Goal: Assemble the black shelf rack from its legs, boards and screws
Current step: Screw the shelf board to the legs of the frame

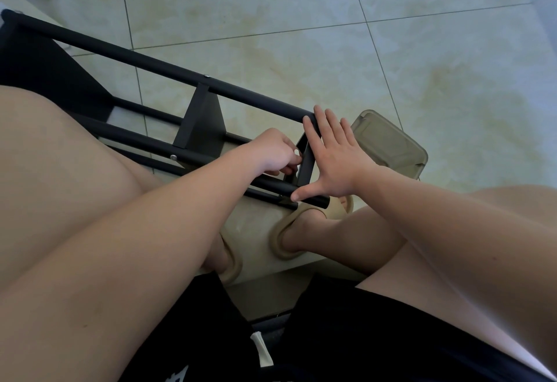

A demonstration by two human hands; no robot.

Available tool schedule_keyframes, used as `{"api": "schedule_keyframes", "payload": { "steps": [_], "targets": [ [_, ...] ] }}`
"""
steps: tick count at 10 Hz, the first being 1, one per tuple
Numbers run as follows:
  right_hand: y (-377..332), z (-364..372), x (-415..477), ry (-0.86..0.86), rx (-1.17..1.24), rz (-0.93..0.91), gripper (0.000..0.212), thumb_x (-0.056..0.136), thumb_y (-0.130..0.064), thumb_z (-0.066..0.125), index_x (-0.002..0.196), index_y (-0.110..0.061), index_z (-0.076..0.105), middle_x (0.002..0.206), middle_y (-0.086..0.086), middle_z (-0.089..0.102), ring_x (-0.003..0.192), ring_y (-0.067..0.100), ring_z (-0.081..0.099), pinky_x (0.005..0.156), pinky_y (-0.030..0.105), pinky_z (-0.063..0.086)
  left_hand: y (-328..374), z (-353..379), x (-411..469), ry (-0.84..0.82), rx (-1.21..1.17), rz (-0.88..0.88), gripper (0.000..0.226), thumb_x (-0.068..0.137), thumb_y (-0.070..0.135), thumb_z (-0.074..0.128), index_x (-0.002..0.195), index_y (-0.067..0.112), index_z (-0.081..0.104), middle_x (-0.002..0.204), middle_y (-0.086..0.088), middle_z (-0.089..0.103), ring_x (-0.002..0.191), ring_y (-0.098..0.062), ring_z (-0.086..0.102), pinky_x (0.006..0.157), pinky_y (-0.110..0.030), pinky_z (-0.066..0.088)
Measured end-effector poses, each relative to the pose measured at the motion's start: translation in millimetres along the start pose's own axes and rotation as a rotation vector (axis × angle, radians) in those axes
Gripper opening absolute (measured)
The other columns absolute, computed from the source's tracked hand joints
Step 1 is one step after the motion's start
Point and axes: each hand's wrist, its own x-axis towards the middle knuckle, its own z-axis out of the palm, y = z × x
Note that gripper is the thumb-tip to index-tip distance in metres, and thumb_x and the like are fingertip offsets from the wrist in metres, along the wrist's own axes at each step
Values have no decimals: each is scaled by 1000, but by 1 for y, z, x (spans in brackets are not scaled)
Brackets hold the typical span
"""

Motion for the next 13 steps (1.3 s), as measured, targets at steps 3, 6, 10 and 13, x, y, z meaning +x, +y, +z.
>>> {"api": "schedule_keyframes", "payload": {
  "steps": [3, 6, 10, 13],
  "targets": [
    [0, 0, 0, 0, 11, -1, 156, 46, -105, 33, 158, -10, -19, 163, 16, -30, 151, 35, -26, 123, 51, -13, 6, -3, -5, -44, 19, -24, 15, 97, 14, 56, 90, 14, 70, 80, 3, 74, 73, -8, 71, 65, -25, 50],
    [1, 1, 0, 4, 9, -4, 156, 47, -105, 35, 158, -10, -20, 163, 16, -30, 151, 35, -27, 123, 50, -14, 8, -3, -7, -70, 79, -34, 20, 98, 18, 57, 107, 8, 72, 89, 3, 73, 80, -12, 70, 72, -27, 51],
    [0, 0, -1, 6, 2, -3, 155, 48, -104, 36, 158, -10, -20, 163, 16, -29, 151, 35, -26, 123, 51, -13, 5, -3, -4, -69, 78, -39, 20, 97, 17, 59, 105, 6, 73, 85, 5, 74, 78, -10, 70, 67, -25, 50],
    [0, 1, 0, 4, 5, -3, 155, 49, -104, 37, 158, -10, -19, 163, 16, -30, 151, 35, -27, 123, 50, -14, 6, -4, -5, -81, -21, -108, 22, 99, 20, 58, 110, 5, 70, 80, 6, 74, 77, -9, 69, 69, -24, 49]
  ]
}}
